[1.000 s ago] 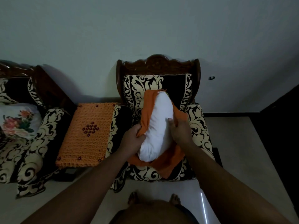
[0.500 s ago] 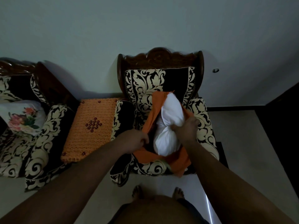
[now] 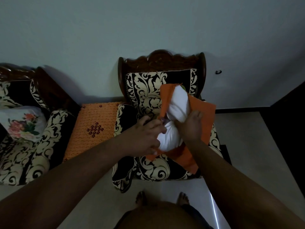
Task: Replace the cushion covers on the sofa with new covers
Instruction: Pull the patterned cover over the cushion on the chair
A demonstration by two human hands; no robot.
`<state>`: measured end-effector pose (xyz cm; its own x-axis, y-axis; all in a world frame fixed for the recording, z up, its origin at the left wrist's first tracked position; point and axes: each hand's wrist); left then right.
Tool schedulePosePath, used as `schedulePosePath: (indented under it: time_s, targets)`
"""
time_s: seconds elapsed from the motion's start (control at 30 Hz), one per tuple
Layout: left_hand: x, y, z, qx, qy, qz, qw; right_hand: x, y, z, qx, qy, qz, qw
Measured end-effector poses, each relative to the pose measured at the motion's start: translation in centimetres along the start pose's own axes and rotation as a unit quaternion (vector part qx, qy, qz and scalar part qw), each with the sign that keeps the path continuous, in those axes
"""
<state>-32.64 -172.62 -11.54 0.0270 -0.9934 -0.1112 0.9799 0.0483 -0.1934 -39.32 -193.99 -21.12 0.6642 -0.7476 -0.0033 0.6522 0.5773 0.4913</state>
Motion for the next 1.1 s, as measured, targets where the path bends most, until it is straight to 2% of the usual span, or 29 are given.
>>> schedulePosePath:
  time_s: [0.07, 0.13, 0.27, 0.53, 0.6, 0.73, 0.87, 0.93, 1.0, 1.03, 1.1]
  targets:
    - [1.1, 0.0, 0.0, -0.034, -0.026, -0.033, 0.999, -0.3, 0.4, -0.1, 0.013, 0.019, 0.02, 1.0]
    - [2.9, 0.0, 0.4, -0.095, -0.016, -0.032, 0.995, -0.6, 0.8, 0.1, 0.037, 0.05, 0.044, 0.997]
    - [5.2, 0.8, 1.0, -0.165, 0.014, 0.075, 0.983, -0.7, -0.1, -0.1, 0.079, 0.144, 0.128, 0.978]
    - [5.2, 3.5, 1.0, -0.15, 0.106, 0.12, 0.976, -0.8, -0.8, 0.4, 0.127, 0.306, 0.233, 0.914]
    - [3.0, 5.2, 0.7, -0.093, 0.078, 0.094, 0.988, -0.5, -0.5, 1.0, 0.113, 0.34, 0.243, 0.901]
    - [-2.0, 8.6, -3.0, -0.077, 0.017, 0.153, 0.985, 0.1, -0.4, 0.6, 0.041, 0.363, 0.279, 0.888]
    - [-4.7, 8.8, -7.9, -0.098, 0.028, 0.248, 0.963, -0.1, -0.3, -0.3, -0.026, 0.379, 0.276, 0.883]
    - [-5.4, 8.3, -10.5, -0.127, 0.013, 0.234, 0.964, 0.2, 0.0, -0.4, -0.033, 0.366, 0.259, 0.893]
    - [-5.7, 7.9, -13.0, -0.122, 0.01, 0.181, 0.976, 0.8, 0.4, -0.7, -0.011, 0.347, 0.204, 0.916]
    - [-5.8, 8.0, -14.6, -0.105, 0.028, 0.164, 0.98, 1.1, 0.1, -1.3, -0.025, 0.355, 0.18, 0.917]
    - [-5.9, 8.1, -17.7, -0.125, 0.09, 0.187, 0.97, 1.4, -0.8, -2.6, -0.097, 0.384, 0.19, 0.898]
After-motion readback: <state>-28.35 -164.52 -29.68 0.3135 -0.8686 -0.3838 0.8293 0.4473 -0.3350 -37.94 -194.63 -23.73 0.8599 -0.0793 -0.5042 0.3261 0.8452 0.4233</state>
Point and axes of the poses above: each hand's wrist, its own x-axis towards the middle knuckle, its own z-axis out of the back of the hand, y = z × x, and after that the axes turned 15 degrees about -x, right-handed
